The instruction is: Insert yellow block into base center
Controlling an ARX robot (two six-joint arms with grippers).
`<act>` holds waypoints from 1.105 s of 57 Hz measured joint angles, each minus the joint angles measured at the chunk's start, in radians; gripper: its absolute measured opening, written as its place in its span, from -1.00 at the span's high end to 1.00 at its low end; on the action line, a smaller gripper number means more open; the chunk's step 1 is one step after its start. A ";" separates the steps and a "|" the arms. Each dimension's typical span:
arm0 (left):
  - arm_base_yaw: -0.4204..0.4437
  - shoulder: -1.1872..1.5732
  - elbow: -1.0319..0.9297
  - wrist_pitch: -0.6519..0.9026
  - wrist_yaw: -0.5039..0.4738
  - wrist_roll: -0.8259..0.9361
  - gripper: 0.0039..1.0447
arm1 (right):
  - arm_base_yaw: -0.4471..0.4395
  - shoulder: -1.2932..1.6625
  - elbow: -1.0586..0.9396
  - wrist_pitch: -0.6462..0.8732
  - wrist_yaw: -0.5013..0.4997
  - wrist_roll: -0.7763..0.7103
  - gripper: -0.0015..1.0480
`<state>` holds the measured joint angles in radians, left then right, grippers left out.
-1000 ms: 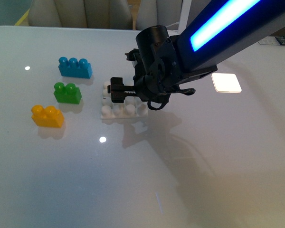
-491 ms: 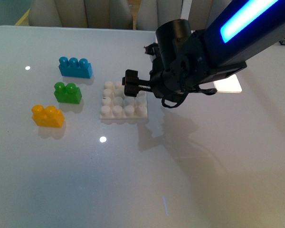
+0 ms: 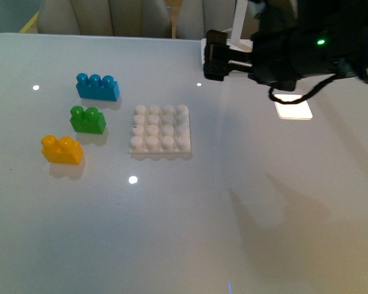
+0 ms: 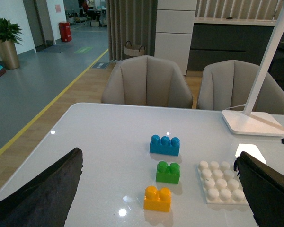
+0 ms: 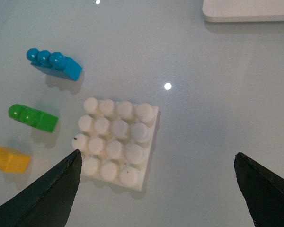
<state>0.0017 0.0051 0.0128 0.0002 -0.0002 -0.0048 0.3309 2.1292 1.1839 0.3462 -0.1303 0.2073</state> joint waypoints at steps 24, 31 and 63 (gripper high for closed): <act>0.000 0.000 0.000 0.000 0.000 0.000 -0.86 | -0.217 -0.732 -0.553 -0.065 -0.064 -0.120 -0.83; 0.000 0.000 0.000 0.000 0.000 0.000 -0.86 | -0.227 -0.798 -0.571 -0.068 -0.068 -0.120 -0.83; 0.000 0.000 0.000 0.000 0.000 0.000 -0.86 | -0.293 -1.039 -1.020 0.566 0.139 -0.201 0.96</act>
<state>0.0017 0.0051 0.0128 0.0002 -0.0002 -0.0048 0.0380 1.0901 0.1642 0.9123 0.0090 0.0063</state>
